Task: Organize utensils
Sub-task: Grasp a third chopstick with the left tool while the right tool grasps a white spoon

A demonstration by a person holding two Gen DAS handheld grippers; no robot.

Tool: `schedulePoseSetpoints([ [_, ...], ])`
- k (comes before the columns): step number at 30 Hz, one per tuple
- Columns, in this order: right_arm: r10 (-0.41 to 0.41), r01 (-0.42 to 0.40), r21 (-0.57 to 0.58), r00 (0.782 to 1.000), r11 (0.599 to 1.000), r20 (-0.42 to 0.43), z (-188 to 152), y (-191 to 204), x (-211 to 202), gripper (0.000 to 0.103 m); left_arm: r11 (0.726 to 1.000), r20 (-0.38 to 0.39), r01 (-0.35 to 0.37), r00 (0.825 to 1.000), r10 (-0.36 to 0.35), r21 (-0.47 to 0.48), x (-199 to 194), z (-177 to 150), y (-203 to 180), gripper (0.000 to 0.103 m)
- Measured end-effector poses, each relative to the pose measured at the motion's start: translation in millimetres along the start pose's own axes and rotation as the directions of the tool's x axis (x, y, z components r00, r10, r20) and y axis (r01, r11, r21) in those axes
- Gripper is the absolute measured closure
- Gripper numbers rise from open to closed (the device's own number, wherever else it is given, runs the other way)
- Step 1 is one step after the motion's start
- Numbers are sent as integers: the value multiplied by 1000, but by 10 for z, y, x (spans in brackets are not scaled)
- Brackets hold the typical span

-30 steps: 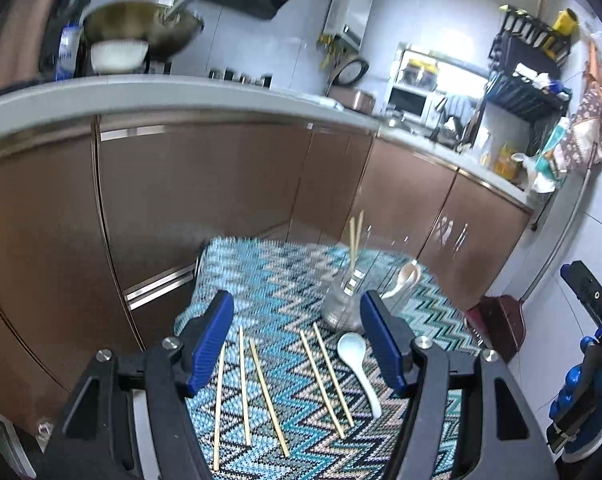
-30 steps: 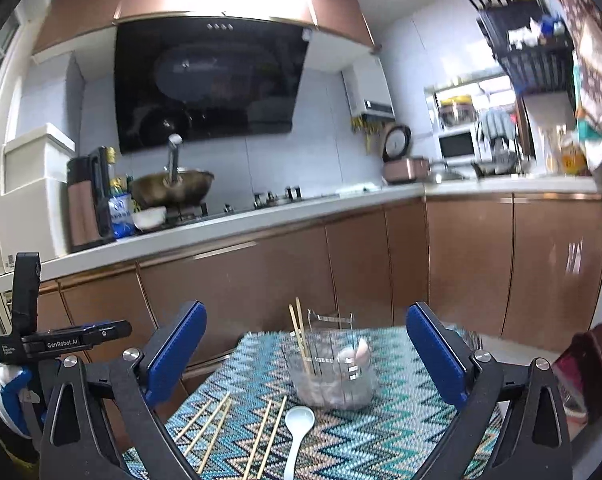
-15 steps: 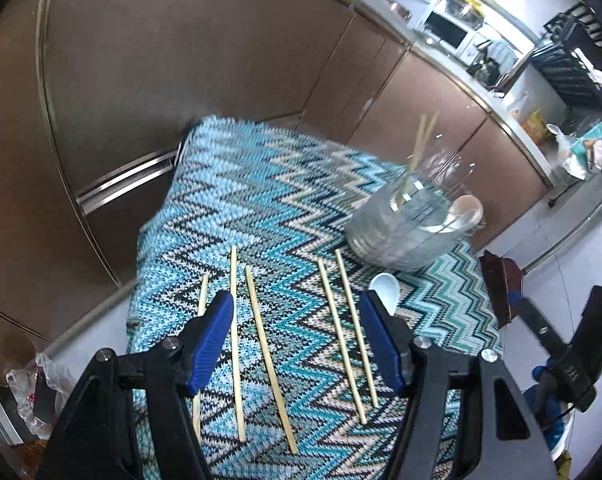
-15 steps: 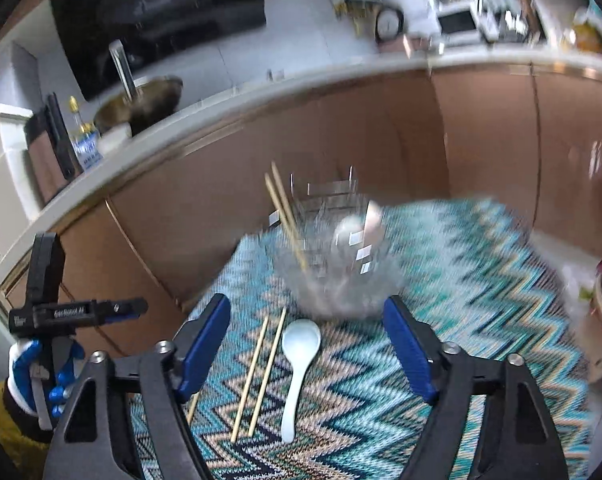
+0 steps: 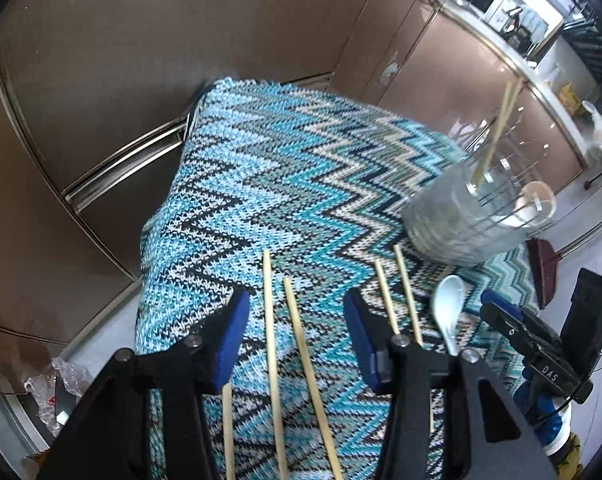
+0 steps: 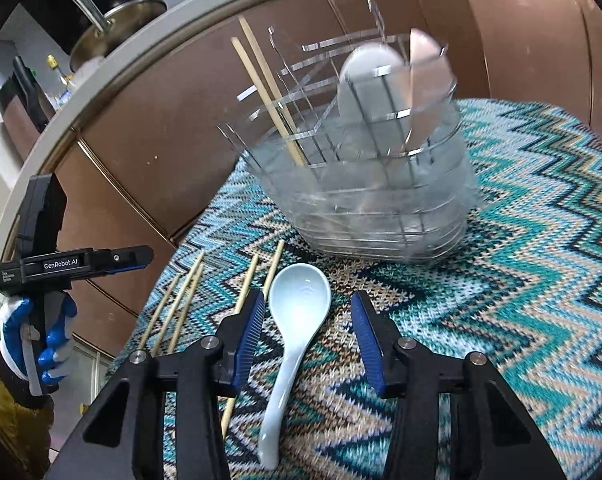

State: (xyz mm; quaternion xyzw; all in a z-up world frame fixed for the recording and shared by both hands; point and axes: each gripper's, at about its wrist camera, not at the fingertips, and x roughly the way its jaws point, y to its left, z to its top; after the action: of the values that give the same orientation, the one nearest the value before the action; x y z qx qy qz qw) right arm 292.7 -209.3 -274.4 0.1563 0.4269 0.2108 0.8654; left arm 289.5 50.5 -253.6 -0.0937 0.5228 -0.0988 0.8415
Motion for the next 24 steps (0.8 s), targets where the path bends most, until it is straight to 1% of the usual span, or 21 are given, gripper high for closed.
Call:
schedulePoseSetpoints([
  [4, -7, 6, -3, 999, 1000, -32, 14, -56, 146, 60, 1000, -28, -12, 1000, 13, 8, 115, 37, 17, 65],
  [10, 0, 0, 0, 999, 1000, -52, 61, -107, 273, 63, 1000, -67, -12, 998, 13, 3, 241, 76, 49, 70],
  [13, 2, -2, -6, 998, 1000, -61, 87, -97, 327, 66, 1000, -81, -15, 997, 14, -7, 277, 88, 75, 73],
  [17, 3, -4, -19, 998, 1000, -69, 110, -61, 414, 69, 1000, -97, -20, 995, 19, -7, 298, 100, 92, 75],
  [21, 0, -2, -32, 997, 999, -78, 140, -45, 491, 70, 1000, -123, -16, 992, 15, -6, 349, 118, 102, 76],
  [24, -4, 0, -40, 996, 999, -86, 155, -15, 567, 70, 1000, -135, -26, 991, 26, 6, 384, 117, 88, 76],
])
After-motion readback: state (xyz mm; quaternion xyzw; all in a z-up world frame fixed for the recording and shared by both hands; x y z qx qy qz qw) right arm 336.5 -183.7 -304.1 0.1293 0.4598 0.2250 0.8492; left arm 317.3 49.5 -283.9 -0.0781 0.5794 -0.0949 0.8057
